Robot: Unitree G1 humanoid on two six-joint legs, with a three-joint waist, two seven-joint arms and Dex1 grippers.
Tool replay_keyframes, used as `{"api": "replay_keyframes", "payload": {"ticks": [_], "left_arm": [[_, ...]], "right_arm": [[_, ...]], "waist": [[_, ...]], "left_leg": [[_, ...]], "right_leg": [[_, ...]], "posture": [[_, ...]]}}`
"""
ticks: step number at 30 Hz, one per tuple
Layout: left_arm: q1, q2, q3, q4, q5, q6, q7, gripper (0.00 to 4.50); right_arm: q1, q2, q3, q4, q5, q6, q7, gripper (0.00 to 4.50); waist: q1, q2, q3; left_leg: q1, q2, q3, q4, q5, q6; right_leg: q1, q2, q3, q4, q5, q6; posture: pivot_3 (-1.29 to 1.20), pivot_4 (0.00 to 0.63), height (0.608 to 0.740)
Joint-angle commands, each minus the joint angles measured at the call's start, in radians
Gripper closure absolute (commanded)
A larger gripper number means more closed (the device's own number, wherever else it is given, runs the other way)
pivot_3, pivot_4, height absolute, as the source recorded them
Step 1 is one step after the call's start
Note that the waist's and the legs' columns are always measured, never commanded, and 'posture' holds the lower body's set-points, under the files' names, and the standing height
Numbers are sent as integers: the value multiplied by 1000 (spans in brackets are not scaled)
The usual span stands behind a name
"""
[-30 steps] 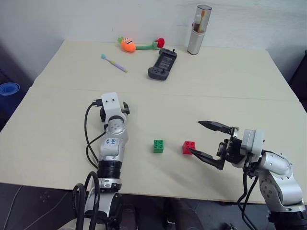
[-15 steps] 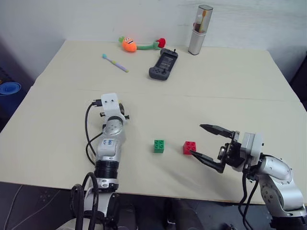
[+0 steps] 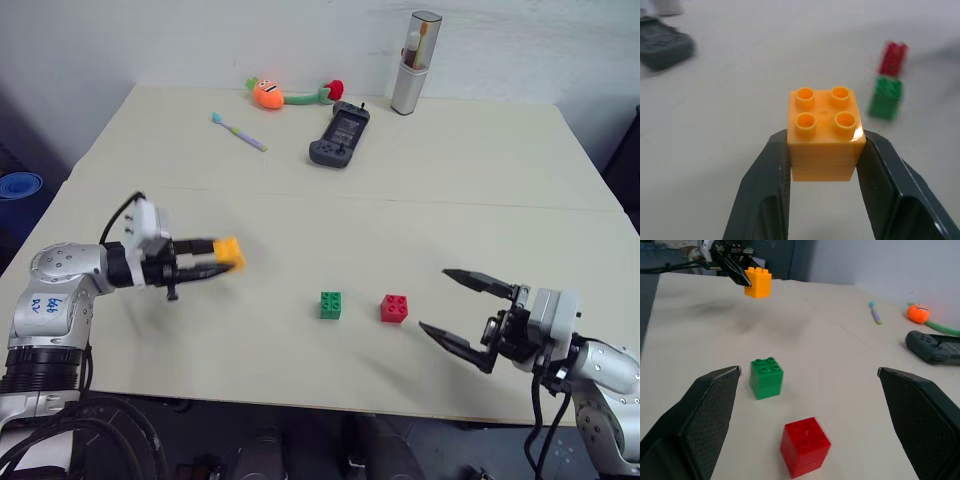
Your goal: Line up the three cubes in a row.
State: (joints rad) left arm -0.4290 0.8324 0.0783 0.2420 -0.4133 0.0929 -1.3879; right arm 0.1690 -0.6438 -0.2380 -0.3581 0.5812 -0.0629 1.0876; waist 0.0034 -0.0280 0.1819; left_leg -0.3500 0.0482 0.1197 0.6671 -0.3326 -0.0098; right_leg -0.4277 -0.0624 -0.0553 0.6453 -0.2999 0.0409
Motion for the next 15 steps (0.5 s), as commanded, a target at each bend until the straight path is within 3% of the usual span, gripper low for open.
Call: {"api": "replay_keyframes", "payload": {"ticks": [1,7,15], "left_arm": [[-20,-50,-71,52,39,-166,-127,3025],[-62,-146,-162,119,103,-263,-140,3025],[-113,-181,-188,241,166,-334,-112,3025]], "right_arm": [[12,-36,-9,-26,7,-27,65,0],[-36,-43,27,-31,11,-2,91,0],[-41,-40,12,-43,27,25,76,0]], "waist": [[-1,0,0],[-8,0,0],[-5,0,0]], "left_leg": [[-1,0,0,0,0,1],[-1,1,0,2,-1,1],[-1,1,0,2,-1,1]], "right_leg": [[0,0,0,0,0,0],[0,1,0,1,1,1],[-1,1,0,1,1,1]], "posture": [[0,150,740],[0,150,740],[0,150,740]]}}
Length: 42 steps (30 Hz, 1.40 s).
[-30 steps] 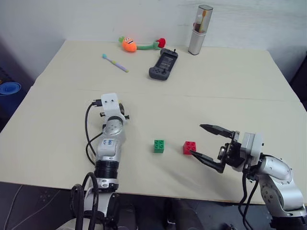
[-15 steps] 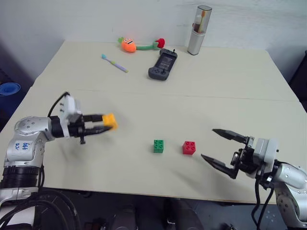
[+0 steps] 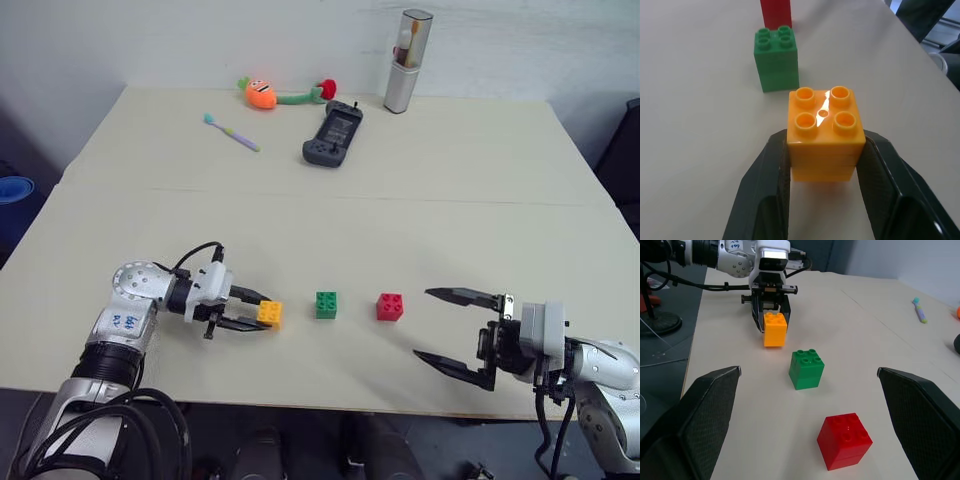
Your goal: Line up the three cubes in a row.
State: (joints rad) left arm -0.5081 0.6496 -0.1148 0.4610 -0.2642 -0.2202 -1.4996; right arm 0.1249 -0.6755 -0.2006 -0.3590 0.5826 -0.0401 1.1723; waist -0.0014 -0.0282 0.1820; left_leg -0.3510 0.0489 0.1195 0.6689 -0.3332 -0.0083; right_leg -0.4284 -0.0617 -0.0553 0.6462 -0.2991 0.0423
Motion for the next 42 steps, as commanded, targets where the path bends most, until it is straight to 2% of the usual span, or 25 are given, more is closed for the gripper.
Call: {"api": "replay_keyframes", "payload": {"ticks": [1,9,25,27,31,34,35,39,42], "left_arm": [[-42,1,4,35,21,-23,4,3025],[-129,-40,4,180,54,-47,32,3025],[-149,-19,3,262,63,-87,-32,3025],[-148,-12,6,263,59,-76,-34,2252],[-124,11,28,234,40,-90,-28,1154],[-76,76,66,170,8,-56,-39,192],[-55,103,83,144,-5,-38,-40,31],[47,217,181,-33,-99,125,-6,31],[101,266,273,-151,-133,240,103,31]], "right_arm": [[7,-7,-28,-43,26,3,-11,0],[17,-1,-21,-50,27,2,-23,0],[16,2,-12,-39,28,-2,-29,0],[12,3,-11,-33,28,-4,-26,0],[7,-4,-9,-22,25,-11,-4,0],[4,-21,-19,-14,31,-11,27,0],[4,-29,-28,-11,37,-5,36,0],[-4,-106,-104,4,71,36,70,0],[-19,-188,-167,36,91,98,93,0]], "waist": [[0,0,0],[1,0,0],[-2,0,0],[-3,0,0],[-1,0,0],[-4,0,0],[-5,0,0],[-8,0,0],[-1,0,0]], "left_leg": [[0,0,0,0,0,0],[0,0,0,1,0,1],[0,0,0,1,0,1],[0,0,0,1,0,1],[0,0,0,1,0,1],[0,0,0,1,0,1],[0,0,0,1,0,1],[0,1,0,0,0,1],[0,0,-1,0,-1,3]], "right_leg": [[0,0,0,0,0,0],[0,0,-1,0,0,0],[0,0,0,1,0,0],[0,0,0,1,0,0],[0,0,0,1,0,0],[0,0,0,0,0,0],[0,0,0,0,0,0],[0,0,0,0,0,0],[0,-2,0,0,0,0]], "posture": [[0,150,740],[0,150,740],[0,150,740],[0,150,740],[0,150,740],[0,150,740],[0,150,740],[0,150,740],[0,150,740]]}}
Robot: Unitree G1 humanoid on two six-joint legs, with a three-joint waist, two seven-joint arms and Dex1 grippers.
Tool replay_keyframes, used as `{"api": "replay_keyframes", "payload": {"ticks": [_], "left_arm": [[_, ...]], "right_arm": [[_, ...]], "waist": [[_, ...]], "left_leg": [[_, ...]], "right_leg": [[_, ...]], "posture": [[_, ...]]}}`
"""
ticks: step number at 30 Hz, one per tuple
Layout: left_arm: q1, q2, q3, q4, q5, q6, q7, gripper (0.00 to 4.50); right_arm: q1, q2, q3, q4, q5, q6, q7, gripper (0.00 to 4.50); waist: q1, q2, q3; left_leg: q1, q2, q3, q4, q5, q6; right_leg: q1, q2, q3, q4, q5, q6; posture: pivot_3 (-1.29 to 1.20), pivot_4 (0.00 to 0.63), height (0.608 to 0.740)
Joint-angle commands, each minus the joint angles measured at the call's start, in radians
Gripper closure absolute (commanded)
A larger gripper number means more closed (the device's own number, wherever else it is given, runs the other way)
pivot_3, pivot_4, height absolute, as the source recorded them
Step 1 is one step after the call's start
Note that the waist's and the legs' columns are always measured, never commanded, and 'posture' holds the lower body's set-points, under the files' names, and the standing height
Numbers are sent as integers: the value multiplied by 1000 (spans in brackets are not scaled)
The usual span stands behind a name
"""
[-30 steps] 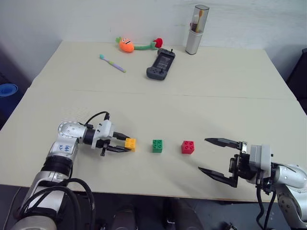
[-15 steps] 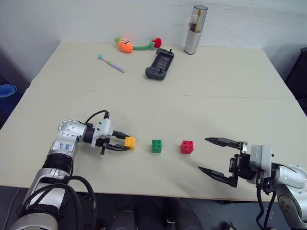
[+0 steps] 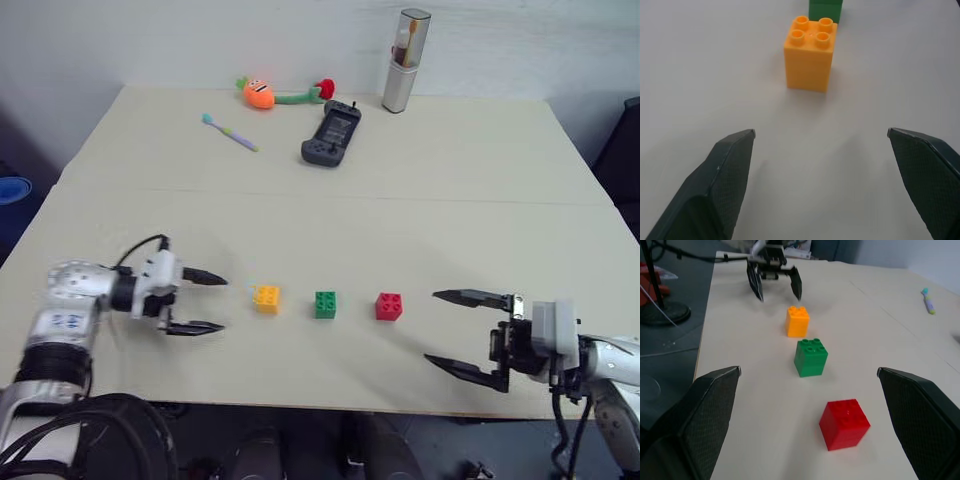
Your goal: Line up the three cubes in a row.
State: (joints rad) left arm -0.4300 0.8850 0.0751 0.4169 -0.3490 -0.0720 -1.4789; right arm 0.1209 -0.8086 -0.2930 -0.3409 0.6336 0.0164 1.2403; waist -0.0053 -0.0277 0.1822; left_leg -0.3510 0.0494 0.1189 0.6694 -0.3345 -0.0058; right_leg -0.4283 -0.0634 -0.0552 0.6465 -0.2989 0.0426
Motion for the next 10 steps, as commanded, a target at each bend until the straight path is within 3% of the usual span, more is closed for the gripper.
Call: {"api": "replay_keyframes", "payload": {"ticks": [1,6,10], "left_arm": [[40,46,110,-136,-66,135,99,31],[246,135,201,-231,-63,132,58,31],[311,126,240,-240,-82,151,88,31]], "right_arm": [[-15,-83,-83,38,37,51,50,0],[-58,-161,-85,176,-1,24,169,0],[-121,-143,-54,259,-39,-28,198,0]], "waist": [[5,0,0],[-5,1,0],[-6,1,1]], "left_leg": [[0,0,0,0,0,0],[0,0,1,-3,-1,1],[1,0,1,-2,-1,2]], "right_leg": [[1,-1,0,0,0,0],[0,0,0,-3,0,0],[0,0,0,-1,0,0]], "posture": [[0,150,740],[0,150,740],[0,150,740]]}}
